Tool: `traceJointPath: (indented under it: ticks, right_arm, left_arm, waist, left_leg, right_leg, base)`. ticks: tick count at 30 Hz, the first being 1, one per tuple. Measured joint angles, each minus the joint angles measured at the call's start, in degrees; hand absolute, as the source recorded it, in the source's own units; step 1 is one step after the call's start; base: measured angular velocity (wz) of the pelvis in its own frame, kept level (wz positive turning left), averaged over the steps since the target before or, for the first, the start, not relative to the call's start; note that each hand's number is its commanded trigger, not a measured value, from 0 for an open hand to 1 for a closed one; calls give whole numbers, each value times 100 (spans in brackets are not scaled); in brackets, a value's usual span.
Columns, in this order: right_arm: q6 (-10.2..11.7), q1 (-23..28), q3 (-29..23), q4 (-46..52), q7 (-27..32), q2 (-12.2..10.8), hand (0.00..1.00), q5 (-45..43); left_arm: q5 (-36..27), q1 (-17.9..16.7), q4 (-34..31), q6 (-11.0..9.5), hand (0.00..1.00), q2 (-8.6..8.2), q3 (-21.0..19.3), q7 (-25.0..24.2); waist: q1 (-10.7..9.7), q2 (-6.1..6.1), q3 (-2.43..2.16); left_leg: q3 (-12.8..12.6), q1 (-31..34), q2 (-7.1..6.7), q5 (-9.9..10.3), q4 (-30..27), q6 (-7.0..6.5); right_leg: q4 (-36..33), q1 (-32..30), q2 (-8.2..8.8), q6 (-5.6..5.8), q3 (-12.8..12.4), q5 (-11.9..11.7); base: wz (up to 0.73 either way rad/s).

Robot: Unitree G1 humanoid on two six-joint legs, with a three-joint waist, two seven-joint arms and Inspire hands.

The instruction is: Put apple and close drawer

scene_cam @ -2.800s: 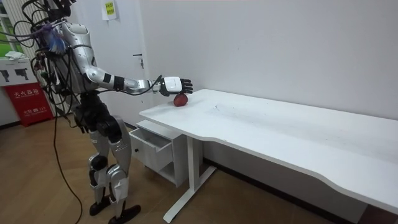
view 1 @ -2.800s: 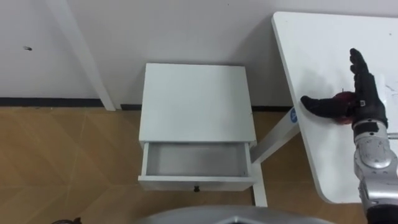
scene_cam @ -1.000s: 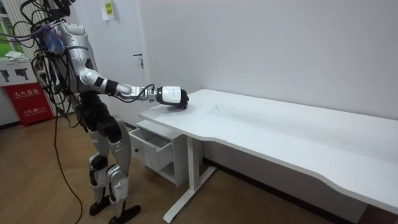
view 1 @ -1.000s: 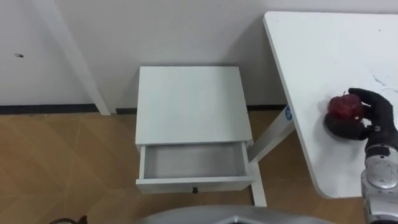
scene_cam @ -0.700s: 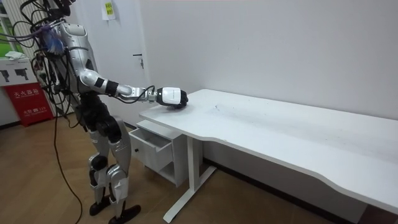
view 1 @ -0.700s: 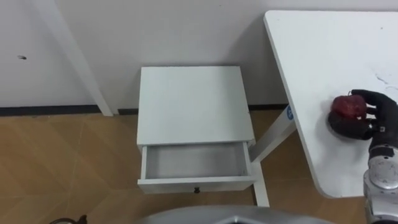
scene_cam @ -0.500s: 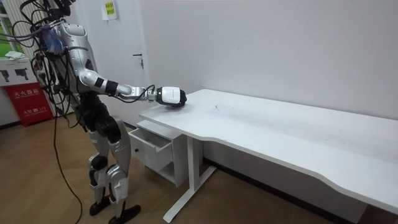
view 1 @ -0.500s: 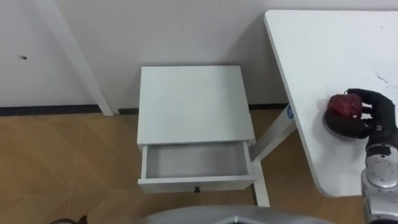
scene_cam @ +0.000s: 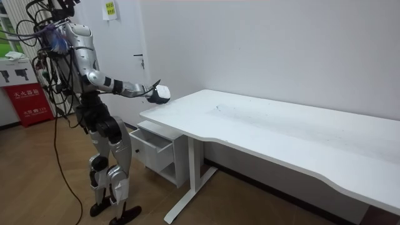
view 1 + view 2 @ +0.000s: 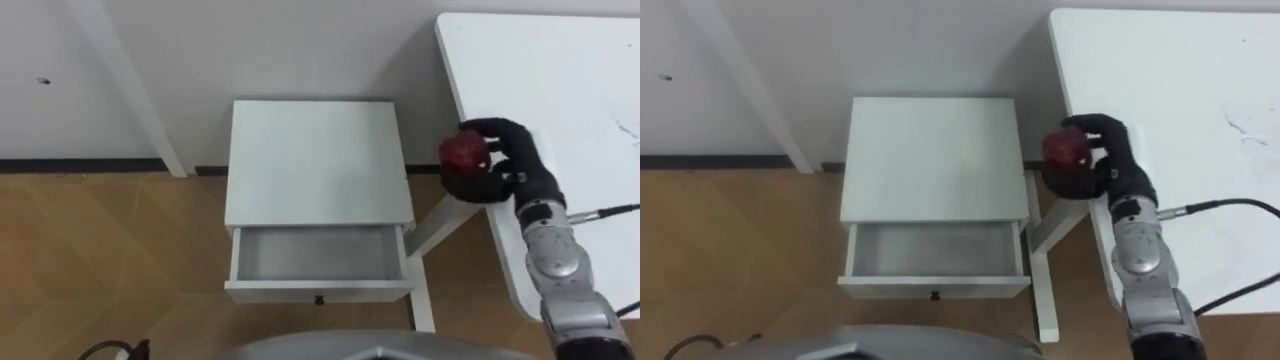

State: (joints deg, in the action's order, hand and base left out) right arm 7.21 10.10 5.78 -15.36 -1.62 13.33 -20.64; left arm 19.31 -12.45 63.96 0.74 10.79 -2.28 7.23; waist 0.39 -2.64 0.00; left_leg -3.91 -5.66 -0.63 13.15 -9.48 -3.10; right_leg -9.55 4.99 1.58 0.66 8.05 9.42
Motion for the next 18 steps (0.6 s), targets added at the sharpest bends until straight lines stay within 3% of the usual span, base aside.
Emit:
traceJointPath:
  ticks: [3, 7, 12, 17, 18]
  right_arm:
    - [-120, -4, 480, 9, -353, -9, 100, -97]
    - [-181, -4, 684, 309, -603, -7, 100, -186]
    - [-185, -39, 685, 495, -752, 2, 100, -219]
    - [-212, -92, 771, 494, -787, 2, 100, -219]
    - [-234, -92, 817, 494, -788, 4, 57, -219]
  left_arm:
    - [2, 82, -1, -11, 0, -9, 181, -5]
    - [47, 77, -38, -11, 0, -8, 207, -15]
    - [46, 71, -38, -10, 0, -12, 209, -19]
    - [44, 66, -38, -3, 0, -10, 271, -19]
    - [43, 67, -38, -2, 0, -10, 271, -19]
  waist:
    - [176, 47, 42]
    - [223, 102, 72]
    - [307, 48, 35]
    - [322, 30, 32]
    - [319, 25, 35]
  left_leg:
    - [27, 31, -9, -2, -7, -3]
    - [100, 69, -14, -3, -28, -5]
    - [114, 105, -16, -5, -31, -3]
    - [158, 97, -16, -5, -22, -3]
    - [162, 97, -16, -5, -20, -3]
  right_leg:
    - [2, -17, 11, 2, 33, -1]
    - [10, -26, 26, 2, 148, -1]
    - [94, 8, 31, 3, 161, -1]
    - [96, 19, 35, 2, 169, -1]
    - [96, 21, 34, 2, 175, -1]
  base:
    - [7]
    - [12]
    - [7]
    - [1]
    - [0]
